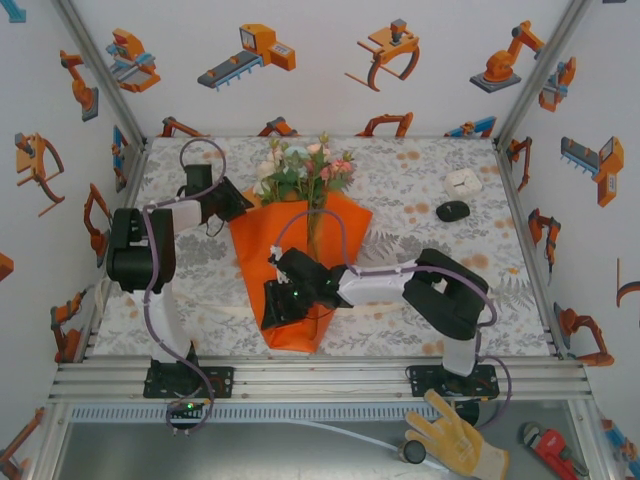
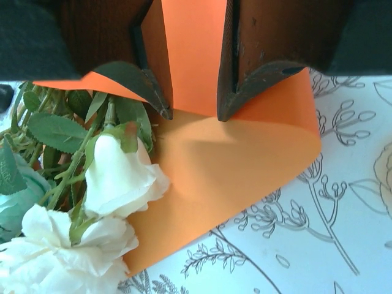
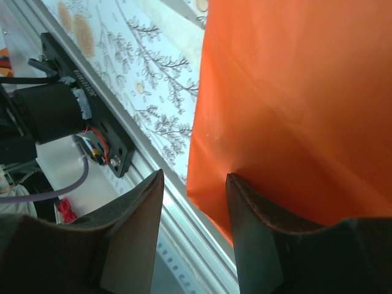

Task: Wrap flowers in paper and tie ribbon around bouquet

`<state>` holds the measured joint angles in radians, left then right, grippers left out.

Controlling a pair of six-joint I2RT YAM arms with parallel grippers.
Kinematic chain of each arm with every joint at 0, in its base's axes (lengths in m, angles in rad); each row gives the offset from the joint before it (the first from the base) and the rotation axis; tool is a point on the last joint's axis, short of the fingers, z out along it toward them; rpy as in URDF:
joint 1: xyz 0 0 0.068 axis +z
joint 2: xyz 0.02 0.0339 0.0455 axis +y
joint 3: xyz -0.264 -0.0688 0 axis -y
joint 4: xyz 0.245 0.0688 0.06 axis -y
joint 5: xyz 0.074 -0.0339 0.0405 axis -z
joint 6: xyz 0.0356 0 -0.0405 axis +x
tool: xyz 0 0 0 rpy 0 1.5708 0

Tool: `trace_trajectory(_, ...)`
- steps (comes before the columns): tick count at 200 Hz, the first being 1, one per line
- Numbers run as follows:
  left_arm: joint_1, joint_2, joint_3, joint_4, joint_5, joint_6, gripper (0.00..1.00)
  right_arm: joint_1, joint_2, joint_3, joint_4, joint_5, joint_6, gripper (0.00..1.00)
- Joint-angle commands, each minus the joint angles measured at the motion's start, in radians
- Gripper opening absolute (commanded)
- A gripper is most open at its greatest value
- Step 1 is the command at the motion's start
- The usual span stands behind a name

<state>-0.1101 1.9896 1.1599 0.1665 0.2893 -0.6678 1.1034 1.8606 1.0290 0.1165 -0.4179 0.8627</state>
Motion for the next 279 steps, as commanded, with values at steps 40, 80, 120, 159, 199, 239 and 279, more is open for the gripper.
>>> trace_trajectory(40,0.049,-0.246,0.0,-0.058,0.055,0.035,0.56,0.03,-0.037,0.043,-0.105,-0.03,-0.072,0.46)
trace_trajectory(80,-0.032,-0.641,-0.222,-0.148,0.028,0.001,0.55,0.02,-0.177,0.122,-0.172,0.091,-0.113,0.48)
trace_trajectory(120,-0.317,-1.073,-0.548,-0.351,-0.112,-0.033,0.5,-0.033,-0.661,-0.068,-0.541,0.738,0.044,0.66)
trace_trajectory(159,-0.591,-1.229,-0.666,-0.524,-0.284,-0.088,0.49,-0.395,-0.989,-0.324,-0.832,0.688,0.168,0.76)
trace_trajectory(199,-0.724,-1.116,-0.705,-0.416,-0.235,-0.155,0.47,-0.609,-0.985,-0.56,-0.529,0.316,0.202,0.78)
trace_trajectory(239,-0.801,-1.02,-0.757,-0.336,-0.272,-0.199,0.47,-0.608,-0.852,-0.628,-0.318,0.222,0.28,0.62)
trace_trajectory(279,-0.812,-0.955,-0.818,-0.285,-0.284,-0.232,0.46,-0.608,-0.885,-0.624,-0.346,0.213,0.299,0.43)
